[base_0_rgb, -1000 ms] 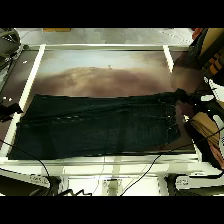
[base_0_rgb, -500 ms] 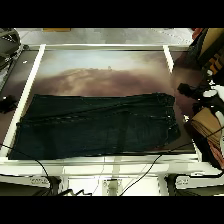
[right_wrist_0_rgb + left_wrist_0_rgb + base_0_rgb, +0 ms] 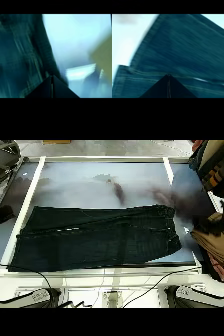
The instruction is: Fold the clothes and pants, and hang the long-sleeved shirts on hangers.
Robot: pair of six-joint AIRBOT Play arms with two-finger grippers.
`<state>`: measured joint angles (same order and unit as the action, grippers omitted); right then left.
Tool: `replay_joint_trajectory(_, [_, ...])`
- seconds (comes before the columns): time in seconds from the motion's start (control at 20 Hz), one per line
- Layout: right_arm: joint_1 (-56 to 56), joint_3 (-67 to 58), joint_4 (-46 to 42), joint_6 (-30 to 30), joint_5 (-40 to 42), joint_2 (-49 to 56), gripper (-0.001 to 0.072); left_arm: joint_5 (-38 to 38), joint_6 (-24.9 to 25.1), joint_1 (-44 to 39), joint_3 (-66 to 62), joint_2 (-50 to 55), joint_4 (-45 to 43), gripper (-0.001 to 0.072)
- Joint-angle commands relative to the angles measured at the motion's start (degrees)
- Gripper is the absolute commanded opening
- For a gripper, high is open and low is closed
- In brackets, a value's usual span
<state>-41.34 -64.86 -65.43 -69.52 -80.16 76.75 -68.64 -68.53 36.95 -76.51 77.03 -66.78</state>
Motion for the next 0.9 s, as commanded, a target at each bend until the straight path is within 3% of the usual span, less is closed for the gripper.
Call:
replay_joint_trajectory(0.0, [-6.3, 13.4, -1.9, 3.3, -8.3, -6.3, 0.0028, 1.6, 5.0, 0.0, 8.9, -6.3, 5.7, 0.0029])
replay_joint_trajectory(0.1, [-9.2, 21.3, 4.2, 10.6, -5.8, -11.1, 0.0030, 4.1, 4.9, 1.0, 13.6, -10.0, 5.6, 0.0029])
replay_joint_trajectory(0.15, [-10.3, 24.0, 5.9, 10.7, -4.5, -12.9, 0.0042, 4.8, 5.0, 1.2, 15.3, -11.5, 5.6, 0.0029])
replay_joint_trajectory(0.2, [-11.0, 26.1, 6.7, 10.7, -3.3, -14.1, 0.0153, 4.8, 5.0, 1.4, 16.4, -12.5, 5.6, 0.0029])
replay_joint_trajectory(0.25, [-11.2, 27.9, 6.8, 9.6, -1.8, -14.6, 0.0350, 4.8, 5.0, 1.4, 17.2, -13.2, 5.5, 0.0029])
replay_joint_trajectory(0.3, [-11.2, 29.2, 6.9, 7.5, -0.6, -14.5, 0.0456, 4.7, 4.9, 1.4, 17.6, -13.5, 5.6, 0.0030])
replay_joint_trajectory(0.4, [-11.2, 32.1, 7.1, 5.5, 3.4, -14.5, 0.0457, 4.8, 4.9, 1.4, 17.9, -13.5, 5.6, 0.0030])
replay_joint_trajectory(0.65, [-11.2, 39.0, 16.5, 6.7, 16.9, -14.0, 0.0457, 5.0, 2.6, 1.4, 17.9, -13.5, 5.6, 0.0030])
replay_joint_trajectory(0.85, [-11.2, 40.4, 24.8, 15.4, 19.1, -7.8, 0.0457, 5.2, 2.3, 1.4, 18.0, -13.5, 5.5, 0.0033])
